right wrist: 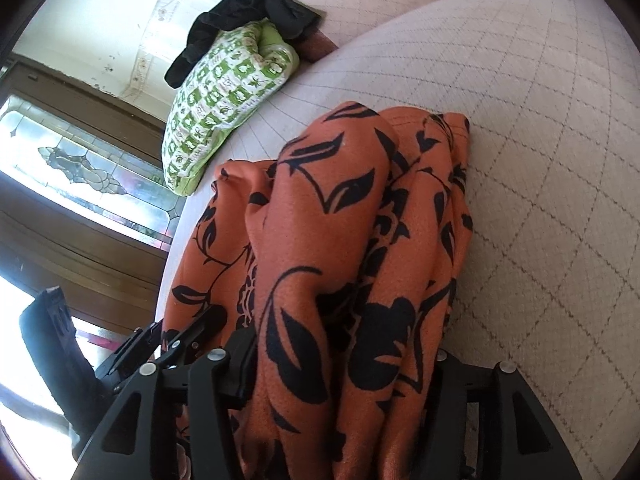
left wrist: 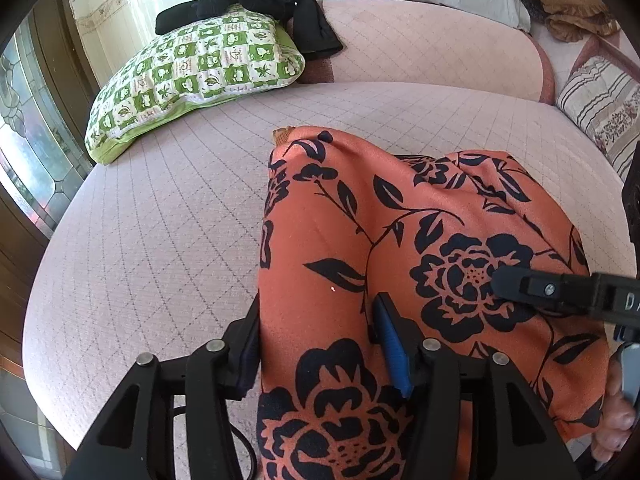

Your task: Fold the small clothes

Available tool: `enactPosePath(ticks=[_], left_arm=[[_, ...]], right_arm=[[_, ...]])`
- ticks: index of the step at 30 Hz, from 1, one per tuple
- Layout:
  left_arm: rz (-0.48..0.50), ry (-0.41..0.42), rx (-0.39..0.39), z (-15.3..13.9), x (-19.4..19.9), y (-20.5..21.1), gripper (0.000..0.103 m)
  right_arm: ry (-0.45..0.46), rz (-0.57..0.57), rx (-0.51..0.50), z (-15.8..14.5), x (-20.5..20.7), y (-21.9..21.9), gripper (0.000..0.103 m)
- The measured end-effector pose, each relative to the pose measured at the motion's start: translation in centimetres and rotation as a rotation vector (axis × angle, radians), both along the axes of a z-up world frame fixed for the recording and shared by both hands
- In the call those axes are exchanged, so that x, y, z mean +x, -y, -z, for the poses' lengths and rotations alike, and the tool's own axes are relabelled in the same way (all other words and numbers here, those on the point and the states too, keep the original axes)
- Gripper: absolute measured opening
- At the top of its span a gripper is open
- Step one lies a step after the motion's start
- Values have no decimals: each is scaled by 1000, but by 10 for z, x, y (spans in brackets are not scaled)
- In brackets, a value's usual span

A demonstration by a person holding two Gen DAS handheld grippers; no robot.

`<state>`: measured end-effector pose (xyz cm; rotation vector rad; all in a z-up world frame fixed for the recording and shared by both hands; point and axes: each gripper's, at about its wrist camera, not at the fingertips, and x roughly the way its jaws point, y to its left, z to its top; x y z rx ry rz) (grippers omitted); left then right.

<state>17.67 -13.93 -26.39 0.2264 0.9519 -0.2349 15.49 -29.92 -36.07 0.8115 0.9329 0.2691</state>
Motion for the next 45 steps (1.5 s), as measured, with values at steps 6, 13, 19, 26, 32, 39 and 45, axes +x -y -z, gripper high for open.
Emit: enactPosePath(ticks=[6, 13, 19, 26, 32, 39, 45], left_arm=[[-19, 38, 42, -11, -4, -3, 58], [-33, 50, 57, -20, -12, -12, 58], [-25, 66, 71, -19, -14, -20, 59], [-36, 63, 74, -18, -12, -25, 59], [-40, 65, 86, -14, -9, -23, 64], [-49, 66, 101, -7, -6, -24, 71], [-37, 64, 144, 6, -3, -22, 82]], right_arm=[[-21, 26, 16, -3, -1, 12, 63], [0, 44, -89, -19, -9, 14, 65], [-31, 84, -82, -19, -13, 27, 67], [-15, 165, -36, -28, -23, 47, 67], [113, 247, -95, -54, -27, 52, 53], [186, 70, -187, -61, -7, 4, 41], [-3, 59, -207, -26, 6, 7, 40]])
